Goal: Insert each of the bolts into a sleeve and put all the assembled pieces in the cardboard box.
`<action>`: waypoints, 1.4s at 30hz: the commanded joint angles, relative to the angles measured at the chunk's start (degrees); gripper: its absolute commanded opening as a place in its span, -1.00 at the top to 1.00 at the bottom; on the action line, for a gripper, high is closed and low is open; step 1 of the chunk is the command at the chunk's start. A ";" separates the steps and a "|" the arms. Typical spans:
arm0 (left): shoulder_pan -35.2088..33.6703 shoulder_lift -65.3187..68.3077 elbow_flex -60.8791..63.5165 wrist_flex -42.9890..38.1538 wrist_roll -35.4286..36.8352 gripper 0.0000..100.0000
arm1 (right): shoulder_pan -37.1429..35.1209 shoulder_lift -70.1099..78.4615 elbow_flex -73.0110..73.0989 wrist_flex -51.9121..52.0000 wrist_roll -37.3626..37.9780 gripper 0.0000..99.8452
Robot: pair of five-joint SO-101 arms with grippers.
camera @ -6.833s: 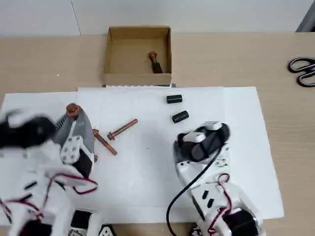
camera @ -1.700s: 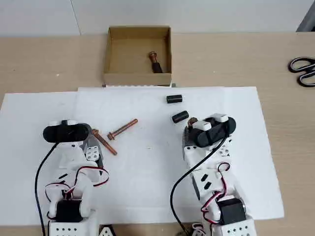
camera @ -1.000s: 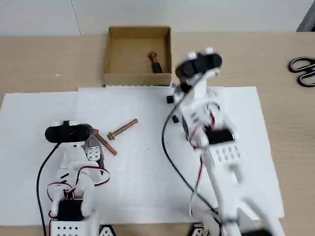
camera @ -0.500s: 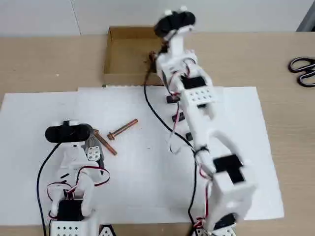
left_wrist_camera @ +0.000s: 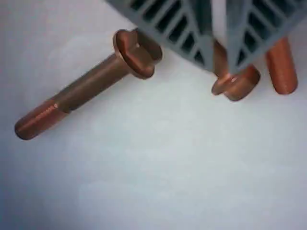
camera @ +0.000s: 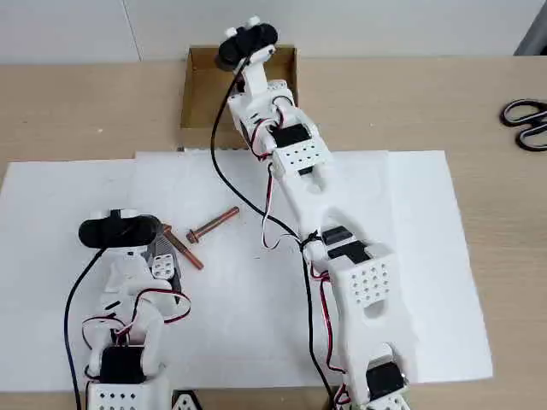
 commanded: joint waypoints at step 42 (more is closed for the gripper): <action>0.18 -0.35 -0.31 -0.26 -0.18 0.99 | 0.75 -0.57 -51.96 51.21 4.22 0.99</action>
